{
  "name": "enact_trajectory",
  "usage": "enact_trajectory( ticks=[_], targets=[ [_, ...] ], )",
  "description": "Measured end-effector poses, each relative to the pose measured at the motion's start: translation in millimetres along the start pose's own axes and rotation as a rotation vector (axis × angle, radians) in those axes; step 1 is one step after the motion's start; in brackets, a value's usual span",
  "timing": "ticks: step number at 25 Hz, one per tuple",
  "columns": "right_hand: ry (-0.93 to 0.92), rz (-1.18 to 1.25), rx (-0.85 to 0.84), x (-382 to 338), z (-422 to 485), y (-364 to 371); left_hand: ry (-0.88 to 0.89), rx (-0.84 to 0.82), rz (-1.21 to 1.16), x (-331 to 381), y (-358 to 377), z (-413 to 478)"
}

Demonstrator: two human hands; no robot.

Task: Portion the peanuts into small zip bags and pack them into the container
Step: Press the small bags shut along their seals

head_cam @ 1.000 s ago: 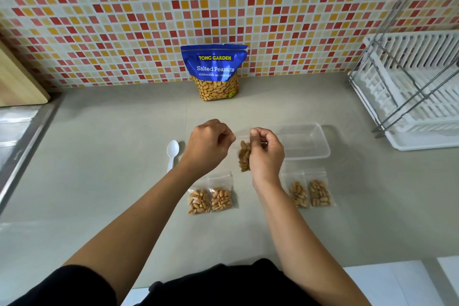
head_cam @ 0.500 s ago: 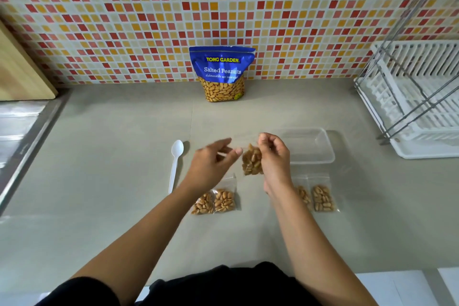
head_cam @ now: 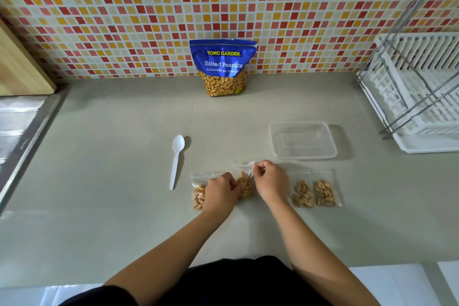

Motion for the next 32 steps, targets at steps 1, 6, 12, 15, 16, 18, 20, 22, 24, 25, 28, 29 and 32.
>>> enact_trajectory(
  ticks=[1,6,12,15,16,18,20,22,24,25,28,29,32],
  targets=[
    [0.001,-0.041,-0.015,1.5,1.4,2.0,0.032,-0.012,0.072,2.0,2.3,-0.7],
    [0.000,-0.152,-0.041,4.5,0.9,-0.1,0.171,-0.034,0.296,6.7,7.2,0.0],
    [-0.061,-0.191,0.070,26.5,0.2,-38.8,0.298,0.030,0.279,44.8,13.0,13.5],
    [-0.123,-0.178,0.111,49.1,6.9,-59.4,0.381,-0.057,0.277,69.2,39.3,19.7],
    [-0.159,-0.178,0.117,56.5,9.8,-66.2,0.417,-0.098,0.299,75.8,49.0,19.6],
    [-0.191,-0.245,0.060,69.9,15.1,-77.1,0.479,-0.182,0.356,84.0,66.8,19.3],
    [-0.149,-0.377,-0.031,80.4,18.7,-82.7,0.476,-0.230,0.380,86.8,80.6,22.2],
    [-0.125,-0.455,-0.089,84.2,20.6,-82.3,0.433,-0.231,0.373,89.8,90.1,25.4],
    [-0.126,-0.481,-0.127,82.5,22.6,-78.8,0.400,-0.218,0.387,95.9,97.7,26.9],
    [-0.119,-0.485,-0.139,80.9,24.7,-77.8,0.379,-0.204,0.396,98.8,100.8,27.2],
    [-0.115,-0.483,-0.133,78.1,28.7,-79.0,0.279,-0.173,0.351,100.0,106.1,31.1],
    [-0.123,-0.471,-0.109,78.2,28.6,-79.6,0.259,-0.166,0.323,98.4,106.9,33.0],
    [-0.176,-0.423,-0.046,76.4,24.7,-79.8,0.248,-0.182,0.271,93.7,105.4,34.6]
  ],
)
Point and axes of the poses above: each hand's wrist, its own z-axis towards the middle knuckle, its own y-axis out of the palm, x = y × z, the point moved 3 cm from there along z, towards the middle knuckle, and after that the axes turned 2 degrees about z, right-handed, at the moved point
